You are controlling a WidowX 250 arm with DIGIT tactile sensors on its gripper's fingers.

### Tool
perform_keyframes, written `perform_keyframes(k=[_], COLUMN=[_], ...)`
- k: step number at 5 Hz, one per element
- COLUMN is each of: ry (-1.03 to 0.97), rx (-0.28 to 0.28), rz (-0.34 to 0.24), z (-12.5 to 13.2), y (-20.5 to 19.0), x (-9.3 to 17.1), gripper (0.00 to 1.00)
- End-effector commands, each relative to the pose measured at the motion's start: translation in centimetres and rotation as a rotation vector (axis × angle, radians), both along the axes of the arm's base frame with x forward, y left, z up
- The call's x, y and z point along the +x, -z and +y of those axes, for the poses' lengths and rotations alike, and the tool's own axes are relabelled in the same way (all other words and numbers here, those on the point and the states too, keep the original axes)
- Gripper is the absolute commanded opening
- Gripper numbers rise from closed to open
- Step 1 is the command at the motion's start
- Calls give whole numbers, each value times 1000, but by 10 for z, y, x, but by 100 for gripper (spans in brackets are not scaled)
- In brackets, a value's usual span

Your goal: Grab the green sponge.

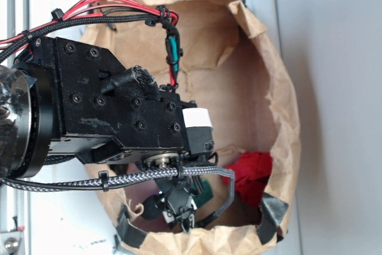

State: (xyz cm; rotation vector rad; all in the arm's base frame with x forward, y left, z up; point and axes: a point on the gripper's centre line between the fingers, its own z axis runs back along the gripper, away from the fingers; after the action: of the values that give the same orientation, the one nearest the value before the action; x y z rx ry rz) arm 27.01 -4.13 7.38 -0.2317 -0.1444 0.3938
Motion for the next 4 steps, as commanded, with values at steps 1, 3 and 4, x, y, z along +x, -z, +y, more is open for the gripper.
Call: perform_keyframes(k=[1, 3, 4], ry=[-32, -32, -36], rx=[-55, -129, -106], rz=[-75, -67, -77], z=[-13, -27, -38], y=[-16, -12, -1], x=[13, 24, 27], gripper=[100, 100, 100])
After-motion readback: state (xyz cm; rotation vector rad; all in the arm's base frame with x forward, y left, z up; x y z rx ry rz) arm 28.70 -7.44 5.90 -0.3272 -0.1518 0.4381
